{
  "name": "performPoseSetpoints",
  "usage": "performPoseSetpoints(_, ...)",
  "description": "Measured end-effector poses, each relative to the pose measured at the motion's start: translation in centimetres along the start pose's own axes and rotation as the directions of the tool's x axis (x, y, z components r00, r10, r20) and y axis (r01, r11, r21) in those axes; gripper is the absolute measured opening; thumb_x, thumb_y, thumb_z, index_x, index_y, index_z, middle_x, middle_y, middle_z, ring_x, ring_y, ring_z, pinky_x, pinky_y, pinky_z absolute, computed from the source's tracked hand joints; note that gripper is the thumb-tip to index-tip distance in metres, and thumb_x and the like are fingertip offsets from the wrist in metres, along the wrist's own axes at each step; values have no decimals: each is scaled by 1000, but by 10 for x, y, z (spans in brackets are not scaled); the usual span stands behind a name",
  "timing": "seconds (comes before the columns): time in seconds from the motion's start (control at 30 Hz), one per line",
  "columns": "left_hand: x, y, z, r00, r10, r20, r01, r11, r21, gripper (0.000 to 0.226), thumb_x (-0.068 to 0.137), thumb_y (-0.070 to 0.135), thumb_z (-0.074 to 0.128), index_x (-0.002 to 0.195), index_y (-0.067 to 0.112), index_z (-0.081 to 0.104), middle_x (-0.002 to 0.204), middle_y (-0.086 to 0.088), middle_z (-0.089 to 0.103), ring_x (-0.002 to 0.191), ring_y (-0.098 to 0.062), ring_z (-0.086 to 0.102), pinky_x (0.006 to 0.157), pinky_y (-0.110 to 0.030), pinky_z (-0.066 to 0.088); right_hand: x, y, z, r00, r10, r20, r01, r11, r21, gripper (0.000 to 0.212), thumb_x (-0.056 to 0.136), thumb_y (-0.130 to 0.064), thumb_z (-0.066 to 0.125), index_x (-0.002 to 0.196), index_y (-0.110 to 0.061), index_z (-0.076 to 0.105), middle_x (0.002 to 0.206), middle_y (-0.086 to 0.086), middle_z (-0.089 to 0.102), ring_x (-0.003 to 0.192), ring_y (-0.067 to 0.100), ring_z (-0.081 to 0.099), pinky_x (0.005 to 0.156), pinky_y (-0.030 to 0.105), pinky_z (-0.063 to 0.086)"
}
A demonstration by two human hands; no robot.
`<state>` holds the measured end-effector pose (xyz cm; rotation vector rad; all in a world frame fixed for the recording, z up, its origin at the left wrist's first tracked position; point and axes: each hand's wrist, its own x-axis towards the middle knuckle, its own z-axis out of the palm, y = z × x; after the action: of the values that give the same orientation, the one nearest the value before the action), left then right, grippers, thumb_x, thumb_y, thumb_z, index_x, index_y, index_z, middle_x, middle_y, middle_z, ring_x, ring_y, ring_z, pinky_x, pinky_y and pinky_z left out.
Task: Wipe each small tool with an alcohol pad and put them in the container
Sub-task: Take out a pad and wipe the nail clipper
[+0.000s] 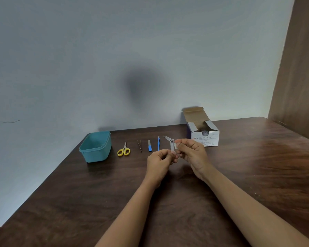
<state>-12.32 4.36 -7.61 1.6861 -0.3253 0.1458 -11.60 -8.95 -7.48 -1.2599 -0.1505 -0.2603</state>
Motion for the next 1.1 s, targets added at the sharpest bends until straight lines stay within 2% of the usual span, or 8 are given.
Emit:
performPoseSetpoints(0.23, 0, 0, 0, 1000, 14, 12, -15, 998, 60, 25, 93, 15, 57, 77, 6, 73, 72, -5, 69, 66, -4, 61, 72, -20, 51, 2, 2, -4, 1000, -8, -8, 8, 999, -33, 4, 87, -7, 65, 84, -10, 64, 68, 6, 60, 59, 10, 50, 56, 20, 45)
performPoseSetpoints(0.43, 0, -3, 0, 999, 38, 7, -39, 995, 97, 24, 92, 14, 58, 73, 12, 73, 67, 1, 67, 66, -5, 60, 72, -22, 51, 1, 5, -4, 999, -48, 5, 48, 998, -29, 7, 85, -9, 66, 81, -7, 71, 65, 5, 64, 62, 13, 57, 66, 28, 53)
performPoseSetpoints(0.53, 1, -1, 0, 999, 39, -25, -35, 992, 121, 25, 91, 15, 57, 70, 14, 72, 65, 3, 67, 65, -3, 60, 72, -23, 51, 2, 5, -5, 998, -68, -1, 68, 997, -26, 6, 79, -9, 71, 83, -7, 73, 74, 5, 70, 70, 13, 64, 73, 28, 54)
performPoseSetpoints(0.63, 0, 1, 0, 998, 38, -47, -32, 991, 131, 24, 90, 13, 57, 70, 12, 71, 65, 3, 67, 63, 0, 59, 69, -19, 51, 1, 4, -3, 998, -59, -11, 58, 997, -60, 15, 77, 1, 73, 91, -5, 72, 86, 11, 74, 80, 17, 69, 75, 25, 54)
performPoseSetpoints(0.73, 0, 1, 1, 998, 41, -49, -34, 989, 141, 24, 91, 14, 57, 71, 13, 71, 66, 4, 67, 63, 2, 59, 69, -18, 50, 0, 3, -2, 998, -66, -22, 63, 993, -100, 18, 77, 5, 72, 92, -4, 71, 86, 12, 73, 78, 15, 68, 72, 23, 54)
performPoseSetpoints(0.87, 0, 0, 1, 997, 47, -56, -38, 987, 156, 25, 90, 13, 57, 70, 13, 71, 66, 3, 67, 63, 1, 59, 68, -18, 49, -1, 2, -1, 998, -57, -37, 53, 993, -102, 14, 80, 2, 69, 87, -9, 72, 77, 4, 72, 69, 10, 65, 70, 24, 53)
performPoseSetpoints(0.97, 0, -1, 0, 997, 54, -46, -46, 984, 171, 25, 90, 13, 56, 70, 14, 71, 66, 2, 67, 64, -1, 59, 67, -18, 50, -2, 1, -1, 999, -36, -37, 32, 996, -86, 11, 81, 0, 70, 85, -10, 72, 74, 5, 71, 66, 13, 62, 71, 29, 53)
performPoseSetpoints(1.1, 0, 0, 0, 998, 53, -42, -45, 984, 172, 25, 90, 13, 56, 71, 11, 72, 67, 1, 68, 64, -2, 59, 67, -18, 49, -3, 0, -1, 997, -59, -53, 56, 996, -65, 13, 79, 5, 70, 83, -8, 70, 73, 7, 70, 63, 14, 62, 67, 27, 54)
